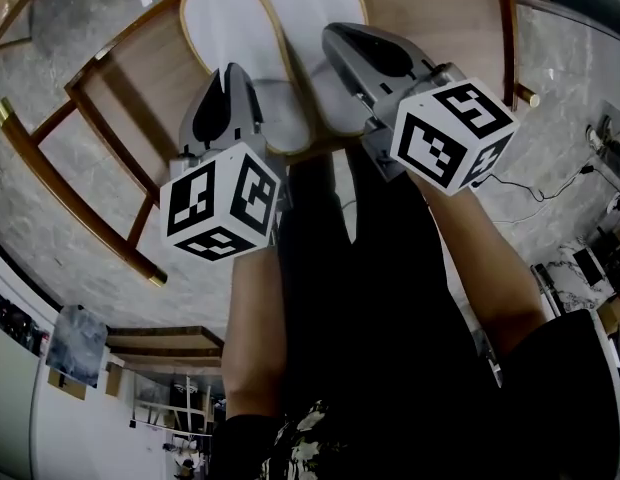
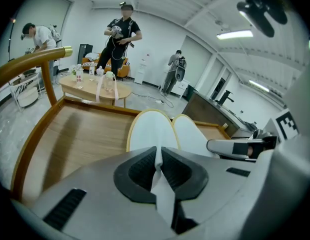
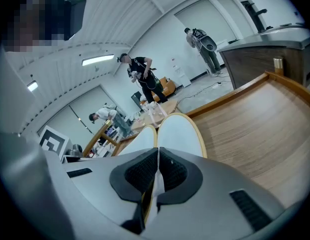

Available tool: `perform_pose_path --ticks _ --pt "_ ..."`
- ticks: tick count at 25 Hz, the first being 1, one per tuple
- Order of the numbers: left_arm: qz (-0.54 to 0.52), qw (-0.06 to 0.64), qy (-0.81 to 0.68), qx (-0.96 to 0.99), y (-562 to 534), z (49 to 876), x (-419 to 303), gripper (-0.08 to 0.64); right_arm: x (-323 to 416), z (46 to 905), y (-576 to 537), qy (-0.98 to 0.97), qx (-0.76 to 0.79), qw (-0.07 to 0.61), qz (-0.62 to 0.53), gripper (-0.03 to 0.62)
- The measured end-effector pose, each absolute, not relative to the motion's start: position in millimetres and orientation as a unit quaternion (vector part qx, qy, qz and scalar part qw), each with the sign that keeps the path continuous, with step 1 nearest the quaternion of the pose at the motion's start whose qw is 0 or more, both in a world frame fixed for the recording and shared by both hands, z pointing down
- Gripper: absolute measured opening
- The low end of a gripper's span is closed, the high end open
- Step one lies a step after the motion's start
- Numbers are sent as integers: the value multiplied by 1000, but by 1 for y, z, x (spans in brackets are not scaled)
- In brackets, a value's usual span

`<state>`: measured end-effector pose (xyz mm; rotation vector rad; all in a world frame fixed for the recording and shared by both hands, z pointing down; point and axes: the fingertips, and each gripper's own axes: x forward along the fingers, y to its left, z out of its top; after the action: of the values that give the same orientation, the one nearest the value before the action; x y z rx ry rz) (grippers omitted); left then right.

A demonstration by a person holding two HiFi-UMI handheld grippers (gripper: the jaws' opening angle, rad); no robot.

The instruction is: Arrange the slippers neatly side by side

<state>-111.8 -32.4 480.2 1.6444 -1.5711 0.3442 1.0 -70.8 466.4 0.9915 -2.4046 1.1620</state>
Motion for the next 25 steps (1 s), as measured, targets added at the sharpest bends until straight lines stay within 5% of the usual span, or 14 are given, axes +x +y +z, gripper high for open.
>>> perform_pose_path --ticks 18,20,25 --pt "160 388 -601 681 -34 492 -102 20 9 474 -77 -836 377 164 364 6" --pt "168 387 -586 691 -34 494 -96 79 9 469 -77 -843 377 165 347 6" --pt "180 381 -572 704 -32 492 -89 144 2 466 -67 -858 355 167 331 110"
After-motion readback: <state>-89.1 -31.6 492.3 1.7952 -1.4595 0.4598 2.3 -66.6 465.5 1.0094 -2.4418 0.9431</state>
